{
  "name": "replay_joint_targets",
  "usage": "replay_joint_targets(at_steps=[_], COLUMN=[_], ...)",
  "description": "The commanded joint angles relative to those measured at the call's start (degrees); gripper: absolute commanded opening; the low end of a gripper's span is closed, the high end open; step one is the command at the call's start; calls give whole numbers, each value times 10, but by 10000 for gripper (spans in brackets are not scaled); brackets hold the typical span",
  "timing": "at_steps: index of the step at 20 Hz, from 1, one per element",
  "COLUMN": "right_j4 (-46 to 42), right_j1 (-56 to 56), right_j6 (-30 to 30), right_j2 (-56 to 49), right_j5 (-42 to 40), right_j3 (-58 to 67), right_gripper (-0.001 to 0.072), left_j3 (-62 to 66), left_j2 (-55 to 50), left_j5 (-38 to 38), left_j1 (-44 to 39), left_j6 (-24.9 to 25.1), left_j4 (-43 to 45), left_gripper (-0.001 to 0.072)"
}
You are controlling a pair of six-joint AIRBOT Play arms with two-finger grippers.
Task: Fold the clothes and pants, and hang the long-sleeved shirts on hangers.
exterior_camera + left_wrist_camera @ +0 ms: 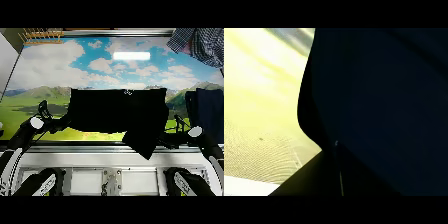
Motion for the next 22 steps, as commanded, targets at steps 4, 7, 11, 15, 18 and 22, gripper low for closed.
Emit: replay_joint_targets(at_steps=[4, 7, 11, 15, 18, 22], right_j4=[19, -42, -133, -122, -109, -101], right_j1=[43, 29, -19, -24, -24, -22], right_j6=[-31, -31, -31, -33, -33, -34], right_j2=[-16, 19, 95, 109, 78, -2], right_j5=[-27, 30, 148, 165, 151, 122], right_j3=[-1, 36, 90, 143, 194, 259], right_gripper=[15, 14, 13, 12, 12, 12], left_j3=[-1, -1, -1, -1, 11, 95], left_j2=[2, 24, 121, 174, 142, 34], left_j5=[-9, -66, -209, -244, -228, -204], left_j1=[0, 35, 107, 90, 63, 59], left_j6=[0, 0, 36, 38, 38, 38], left_j4=[1, 35, 103, 101, 102, 100], left_gripper=[7, 7, 7, 6, 6, 6])
